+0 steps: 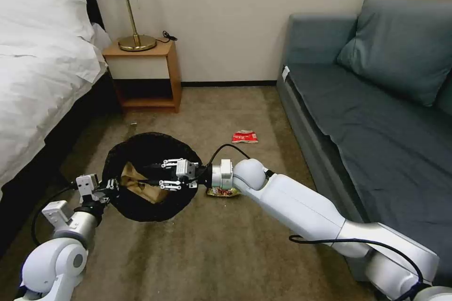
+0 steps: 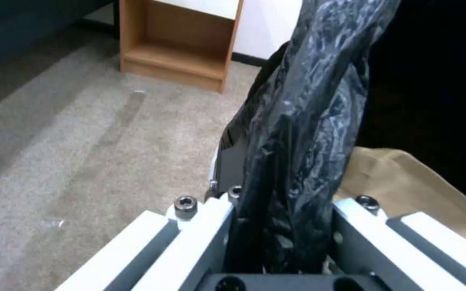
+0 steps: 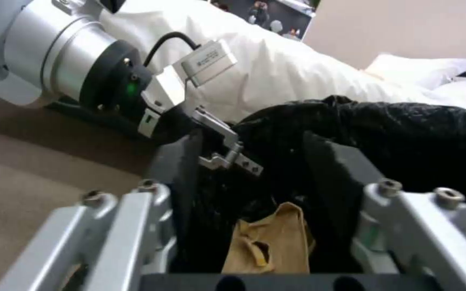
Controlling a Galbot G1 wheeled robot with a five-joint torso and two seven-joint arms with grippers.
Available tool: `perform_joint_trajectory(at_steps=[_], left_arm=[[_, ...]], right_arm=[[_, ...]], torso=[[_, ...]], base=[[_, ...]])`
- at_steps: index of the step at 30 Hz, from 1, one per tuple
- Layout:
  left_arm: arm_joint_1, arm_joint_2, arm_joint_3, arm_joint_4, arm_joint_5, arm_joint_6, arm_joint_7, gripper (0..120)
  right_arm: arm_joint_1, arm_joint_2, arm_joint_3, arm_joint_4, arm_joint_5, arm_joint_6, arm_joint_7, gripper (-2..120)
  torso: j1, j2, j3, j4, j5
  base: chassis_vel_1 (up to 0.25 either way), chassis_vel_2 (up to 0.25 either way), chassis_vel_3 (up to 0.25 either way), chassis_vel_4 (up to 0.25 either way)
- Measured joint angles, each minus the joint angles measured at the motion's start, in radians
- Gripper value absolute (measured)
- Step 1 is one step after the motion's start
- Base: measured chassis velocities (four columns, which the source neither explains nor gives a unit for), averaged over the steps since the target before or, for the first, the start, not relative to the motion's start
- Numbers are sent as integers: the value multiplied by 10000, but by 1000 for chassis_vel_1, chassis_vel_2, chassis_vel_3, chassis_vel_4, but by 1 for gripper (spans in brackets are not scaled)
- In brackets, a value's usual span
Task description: Pick up the trash bin, then pick up the garbage on the floor and place it into the trash bin.
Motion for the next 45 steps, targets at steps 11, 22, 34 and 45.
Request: perform_joint_trajectory(at_steps=[11,22,34,45], left_arm=[[-177,95,-56,241,-116,-2,-111,1],[-279,395,-572,535,-238,-210,-208,1],[42,351,-867,230,-345,-291,-188,1],[158,142,-881,17,-249,-330,-183,1]], right_arm=[[-177,-609,860,1112,922,17,-29,92],[-992,-1556,3147,2408,1629,-277,1446,100],[743,-307,4388,-2597,-29,-1602,3202,100],[1917,868,3298,-5552,-3815,-1559,3035,100]], torso=[[0,0,-1,0,0],[0,-1,-1,1,2],[1,-1,1,0,0],[1,0,0,4,-3]], base=[[0,0,0,0],[0,0,0,0],[0,0,0,0],[0,0,0,0]])
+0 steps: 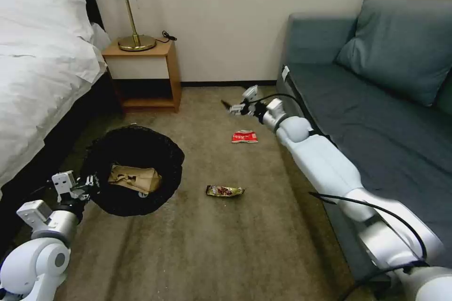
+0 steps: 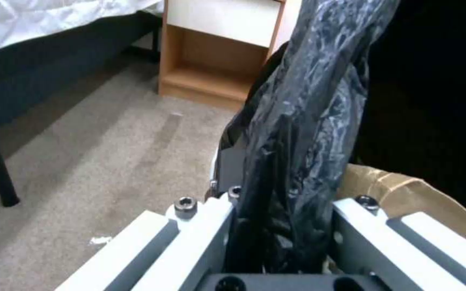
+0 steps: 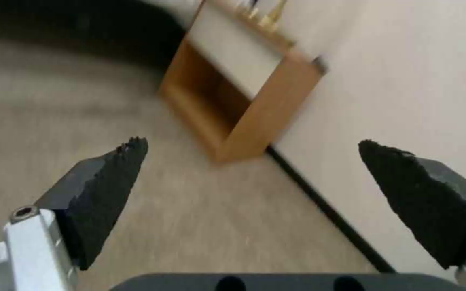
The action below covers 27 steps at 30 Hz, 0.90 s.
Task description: Pick up the trash bin, then pick up the garbage on the floor and place it into the trash bin.
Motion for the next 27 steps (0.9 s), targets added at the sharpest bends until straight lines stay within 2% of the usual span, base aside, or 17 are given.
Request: perform_joint_trajectory(at_steps=[2,9,11,25,27], left_arm=[[47,-3,-30,-46,12,-15,0,1],[124,-4,-97,-128,5,-28,7,1],[204,2,-116,-227,-3,-30,9,1],[537,-35,-173,-636,19,-25,-5,1],[667,-102,-175,-726,116,-24,3,1]], right_arm=[[139,306,-161,-667,-748,6,42,100],[275,691,-284,-1666,-2010,111,65,100],[166,841,-850,-2358,-2818,-38,69,100],[-1107,813,-1347,-3358,-3953,-7,-32,100],[-1214,984,-1301,-3593,-4081,-15,-48,100]], torso=[[0,0,1,-2,3],[0,0,0,-3,1],[-1,0,0,-3,0],[-1,0,0,-6,3],[-1,1,-1,1,1]], base=[[0,0,0,0],[0,0,0,0],[0,0,0,0],[0,0,0,0],[0,0,0,0]])
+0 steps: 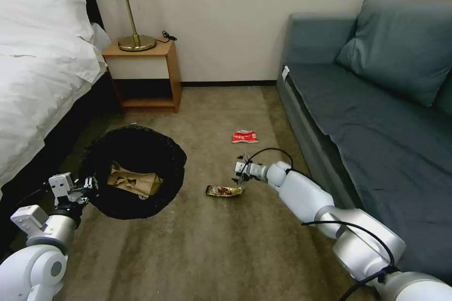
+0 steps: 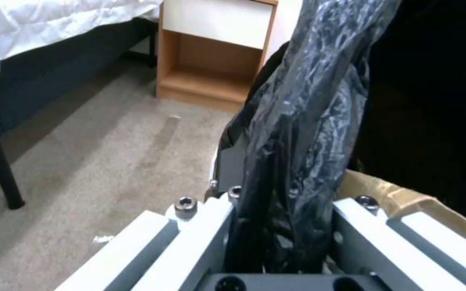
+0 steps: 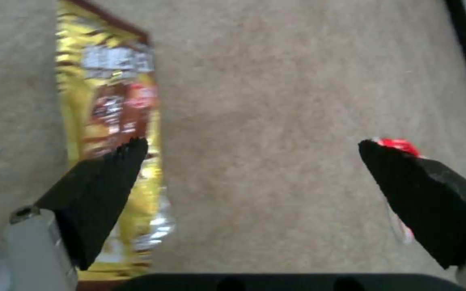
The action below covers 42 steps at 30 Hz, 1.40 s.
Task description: Pick up the trash bin, then pick up the garbage on the floor and place it into the trash bin.
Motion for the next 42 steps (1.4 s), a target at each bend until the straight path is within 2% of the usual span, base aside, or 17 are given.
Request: perform_joint_trajectory(at_steps=[9,22,31,33,42], left_arm=[[290,-190,-119,-164,190,-28,93,1],[229,-134,-100,-120,160,-66,126,1],[233,-70,-133,-46,84,-148,218,1],[216,-57,-140,-39,36,-162,237,1],[126,-77,-79,61,25,-182,265,1]], right_arm=[[-456,35,-306,34,-297,-18,-49,100],[-466,-78,-420,-76,-419,66,-240,100],[-460,383,-575,-665,-610,-557,712,100],[-185,723,-499,-1184,-774,-1060,976,100],[-162,762,-550,-1185,-1096,-1362,1149,100]], torso=[[0,0,1,-4,2],[0,0,1,-5,1],[0,-1,1,-6,2],[1,0,2,-1,1],[0,0,1,-6,-1]], base=[[0,0,0,0],[0,0,0,0],[0,0,0,0],[0,0,0,0],[0,0,0,0]])
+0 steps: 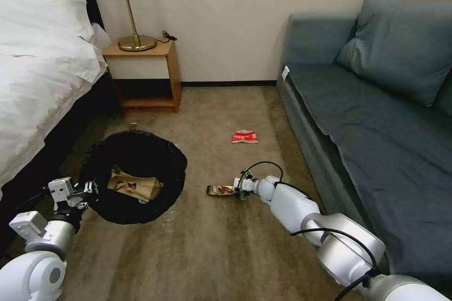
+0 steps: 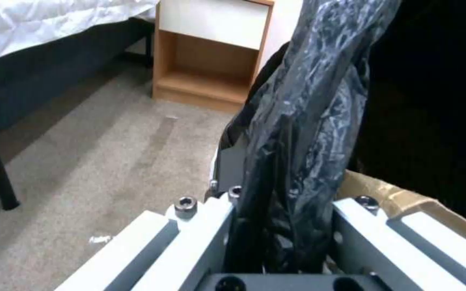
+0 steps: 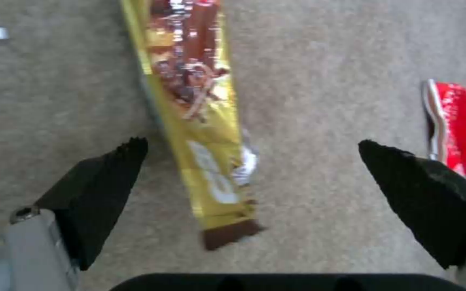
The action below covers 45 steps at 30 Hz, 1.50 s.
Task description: Pick up the trash bin, then pick up the garbage on the floor and place it into the trash bin.
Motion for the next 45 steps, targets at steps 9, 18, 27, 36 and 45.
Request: perform_joint_trajectory(at_steps=[9,18,27,36,45], left_arm=[[39,-17,15,-136,-30,-5,11,1],[99,-101,6,-205,13,-22,40,1],[167,-120,21,-376,25,-36,43,1],[217,-100,30,-448,25,-43,39,1],[262,-126,75,-512,58,-44,26,1]], right_arm=[[-196,75,-115,-18,29,51,-157,90],[-215,88,-202,-17,266,8,-140,59],[-321,5,-275,23,499,-60,-137,28],[-528,-135,-280,139,647,-51,-136,0],[-554,-315,-199,388,839,24,-66,0]], torso=[[0,0,0,2,3],[0,0,0,1,2],[0,0,0,0,2],[0,0,0,0,2],[0,0,0,2,2]], base=[[0,0,0,0],[0,0,0,0],[0,0,0,0],[0,0,0,0],[0,0,0,0]])
